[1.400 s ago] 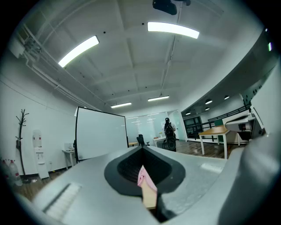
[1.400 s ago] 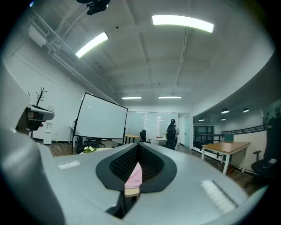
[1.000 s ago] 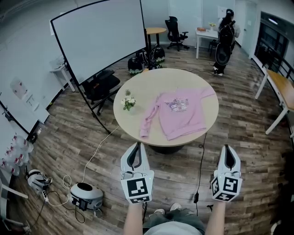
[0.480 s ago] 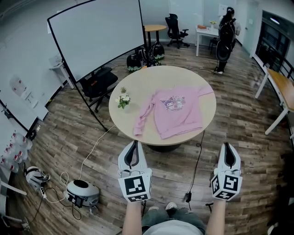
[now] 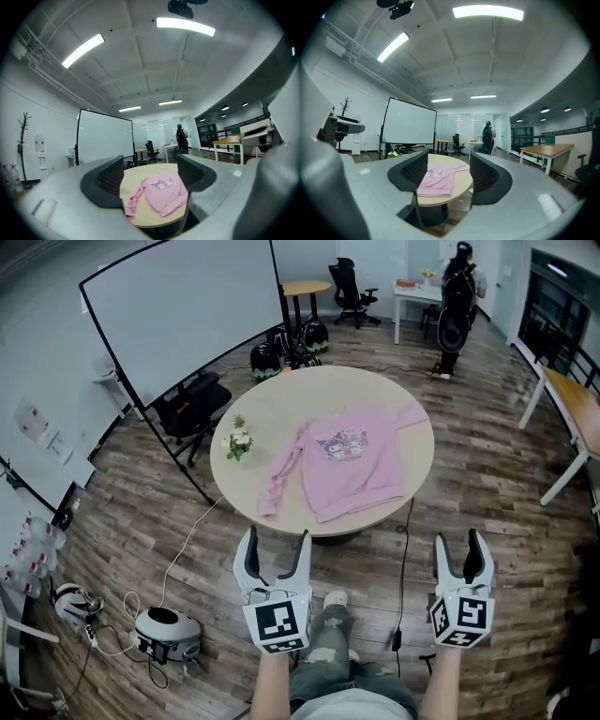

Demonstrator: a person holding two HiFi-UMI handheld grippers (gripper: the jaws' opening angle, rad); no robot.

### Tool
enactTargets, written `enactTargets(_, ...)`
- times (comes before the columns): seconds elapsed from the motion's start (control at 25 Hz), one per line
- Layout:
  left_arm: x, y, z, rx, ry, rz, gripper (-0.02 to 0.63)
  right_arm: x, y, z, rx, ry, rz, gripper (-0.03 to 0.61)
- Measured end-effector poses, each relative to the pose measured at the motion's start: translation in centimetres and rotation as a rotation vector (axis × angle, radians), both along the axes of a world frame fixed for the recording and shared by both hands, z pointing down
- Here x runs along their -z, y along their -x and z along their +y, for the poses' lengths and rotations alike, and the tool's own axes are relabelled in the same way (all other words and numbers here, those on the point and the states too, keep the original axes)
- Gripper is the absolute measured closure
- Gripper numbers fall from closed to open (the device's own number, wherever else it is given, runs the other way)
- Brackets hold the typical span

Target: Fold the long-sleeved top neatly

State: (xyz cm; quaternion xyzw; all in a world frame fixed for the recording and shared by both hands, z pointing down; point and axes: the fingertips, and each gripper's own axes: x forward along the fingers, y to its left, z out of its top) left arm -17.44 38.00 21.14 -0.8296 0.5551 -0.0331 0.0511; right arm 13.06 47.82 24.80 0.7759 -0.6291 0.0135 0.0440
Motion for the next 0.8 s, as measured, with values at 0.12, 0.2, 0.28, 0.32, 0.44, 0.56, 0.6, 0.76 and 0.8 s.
enactTargets(0.12, -0.3, -1.3, -1.3, -0.016, 0.007, 0.007, 0.264, -0.6, -1.1, -1.0, -0.017, 0.005, -0.005, 0.282)
enactTargets(0.2, -0.6, -2.1, -2.6, -0.025, 0.013, 0.011, 0.264, -0.9, -1.9, -2.0, -0.025, 0.008, -0.008, 0.282)
enactTargets(0.28, -1.0, -3.0, -4.0, -0.033, 0.020, 0.011, 0.264, -1.2, -2.7, -3.2, -0.031, 0.011, -0.011, 0.282)
enactTargets(0.32, -1.2, -3.5, -4.9, -0.036, 0.022, 0.011, 0.264, -1.3, -3.2, -3.9, -0.034, 0.012, -0.011, 0.282)
enactTargets(0.44, -1.8, -5.2, -7.8, -0.045, 0.031, 0.014, 0.264, -1.5, -4.9, -6.3, -0.047, 0.014, -0.009, 0.284)
enactTargets(0.56, -1.9, -6.9, -11.3, -0.056, 0.025, 0.013, 0.264, -1.4, -6.7, -9.4, -0.061, 0.011, -0.007, 0.290)
enactTargets(0.6, -1.8, -7.5, -12.6, -0.059, 0.020, 0.012, 0.264, -1.4, -7.2, -10.6, -0.064, 0.010, -0.004, 0.293)
enactTargets(0.76, -1.6, -10.0, -17.9, -0.078, 0.023, 0.004, 0.264, -0.9, -9.5, -15.5, -0.080, 0.016, 0.001, 0.298)
enactTargets(0.8, -1.5, -10.5, -19.2, -0.084, 0.024, 0.005, 0.264, -0.7, -10.0, -16.8, -0.085, 0.015, 0.001, 0.298)
